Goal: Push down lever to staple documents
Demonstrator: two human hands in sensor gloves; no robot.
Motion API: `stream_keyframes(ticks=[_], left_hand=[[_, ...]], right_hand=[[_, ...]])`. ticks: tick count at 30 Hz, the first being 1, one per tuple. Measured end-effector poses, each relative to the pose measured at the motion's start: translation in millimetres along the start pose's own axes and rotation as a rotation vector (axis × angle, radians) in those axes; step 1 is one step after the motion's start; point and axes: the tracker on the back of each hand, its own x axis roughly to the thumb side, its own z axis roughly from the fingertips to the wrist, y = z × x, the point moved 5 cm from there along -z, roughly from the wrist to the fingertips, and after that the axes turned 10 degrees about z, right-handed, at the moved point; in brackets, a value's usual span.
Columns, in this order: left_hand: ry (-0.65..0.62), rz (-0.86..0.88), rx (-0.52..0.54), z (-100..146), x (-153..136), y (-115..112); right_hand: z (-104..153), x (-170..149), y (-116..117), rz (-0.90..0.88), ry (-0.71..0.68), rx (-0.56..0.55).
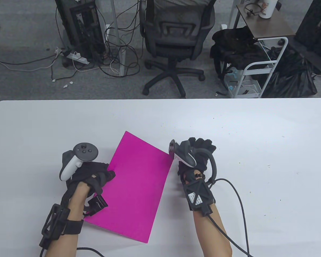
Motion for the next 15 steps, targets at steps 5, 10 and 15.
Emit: stream_keyframes(ticks=[5,10,15], left_hand=[[-0.022,0.023,0.086,14.7,-2.1,21.8],[-0.05,0.077,0.119,21.0,-7.2,31.0],[-0.079,0.11,0.178,28.4,-7.6,36.6]], right_hand=[[3.5,-7.9,-4.6,-0.024,0.007,-0.015],[19.9,-23.0,-10.6,-0.057,-0.003,-0.049],[51.6,-45.3,-13.8,-0.098,-0.034,-0.112]])
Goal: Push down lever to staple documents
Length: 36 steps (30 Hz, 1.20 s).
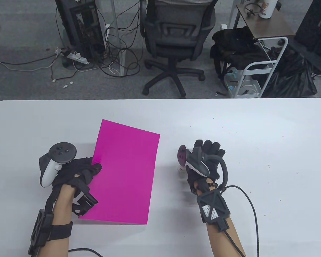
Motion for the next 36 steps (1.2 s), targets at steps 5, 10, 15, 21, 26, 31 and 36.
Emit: stream_keyframes(ticks=[5,10,15,21,26,31,36], left_hand=[[-0.02,0.062,0.033,5.9,-4.2,0.8],[-0.013,0.073,0.06,6.6,-13.9,2.1],[0.012,0.133,0.063,-1.5,-28.5,1.4],[0.052,0.14,0.06,-11.3,-42.2,-12.1],[0.104,0.038,0.071,-20.2,-48.5,-30.4],[0.172,-0.127,0.147,-24.8,-52.5,-46.8],[0.209,-0.204,0.187,-23.2,-48.5,-53.7]], right_hand=[[46.6,-28.0,2.7,-0.065,-0.046,-0.05],[79.8,-47.7,17.3,-0.166,-0.108,-0.08],[95.0,-46.4,33.0,-0.215,-0.193,-0.07],[100.0,-42.1,28.7,-0.225,-0.221,-0.11],[99.2,-46.5,30.9,-0.24,-0.205,-0.112],[97.9,-48.6,31.6,-0.246,-0.197,-0.116],[96.7,-48.7,31.4,-0.236,-0.194,-0.115]])
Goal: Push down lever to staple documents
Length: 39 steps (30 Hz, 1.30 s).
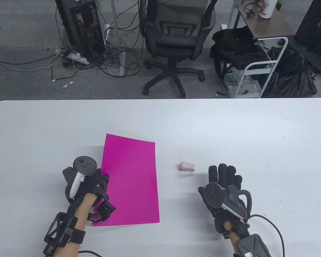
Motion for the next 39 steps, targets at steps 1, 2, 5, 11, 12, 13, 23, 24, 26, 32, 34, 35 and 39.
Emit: stream_keyframes(ticks=[1,2,5,11,12,13,23,24,26,32,34,35,39], left_hand=[[0.004,-0.028,0.014,0.5,0.3,-0.3],[0.018,-0.086,0.033,0.7,-0.1,-0.9],[0.037,-0.157,0.062,-0.9,-1.7,-3.9],[0.017,-0.269,0.113,-5.4,2.2,-11.1],[0.019,-0.305,0.131,-5.8,3.5,-12.5],[0.018,-0.326,0.143,-6.1,4.5,-13.4],[0.031,-0.49,0.204,-10.1,6.0,-21.7],[0.036,-0.497,0.2,-10.4,6.0,-22.5],[0.046,-0.513,0.194,-10.6,6.3,-23.8],[0.106,-0.597,0.186,-10.8,5.7,-27.1],[0.114,-0.616,0.18,-11.1,5.0,-28.2],[0.115,-0.617,0.179,-11.0,4.8,-28.3],[0.119,-0.628,0.173,-9.9,4.4,-28.1]], right_hand=[[0.0,0.1,-0.1,0.0,0.0,-0.001],[-0.3,0.2,0.1,-0.001,-0.002,-0.002],[-0.8,0.9,0.1,-0.002,-0.005,-0.003],[-1.0,1.0,-0.9,-0.016,-0.004,-0.015],[-1.1,0.9,-0.9,-0.016,-0.003,-0.016],[-1.1,0.8,-1.0,-0.016,-0.002,-0.016],[-0.7,0.5,-1.0,-0.025,0.002,-0.014],[-0.5,0.7,-1.2,-0.026,0.001,-0.013],[-0.3,1.0,-1.2,-0.029,0.0,-0.012],[0.4,0.8,-1.4,-0.032,0.004,-0.01],[0.5,0.7,-1.3,-0.033,0.006,-0.008],[0.6,0.6,-1.2,-0.033,0.006,-0.006],[0.6,0.5,-0.9,-0.035,0.007,0.0]])
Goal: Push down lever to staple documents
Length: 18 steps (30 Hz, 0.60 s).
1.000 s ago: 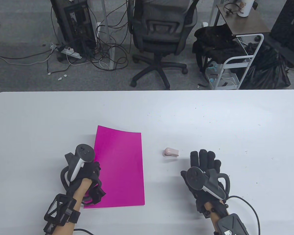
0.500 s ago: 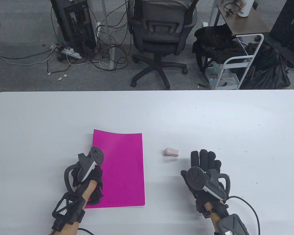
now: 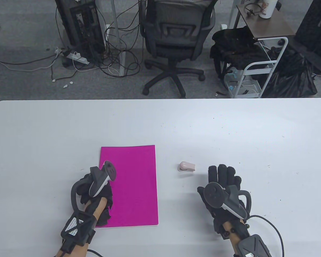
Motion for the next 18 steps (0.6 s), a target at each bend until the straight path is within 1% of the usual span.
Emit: stream_keyframes(ticks=[5,12,14,16,18], left_hand=[[-0.011,0.01,0.0,-0.5,0.0,-0.1],[-0.017,0.076,-0.04,-2.7,-7.4,3.0],[-0.033,0.136,-0.047,-1.4,-10.6,8.7],[-0.064,0.192,-0.023,2.5,-12.4,18.5],[-0.131,0.264,0.021,13.6,-10.7,34.6]], right_hand=[[0.2,-0.5,0.1,0.0,0.003,0.005],[-0.3,-0.9,0.5,-0.002,0.003,0.011],[-0.4,-0.5,0.8,0.002,0.001,0.016],[-0.4,-0.3,0.7,0.002,0.0,0.017],[-0.5,0.0,0.4,0.003,-0.003,0.016]])
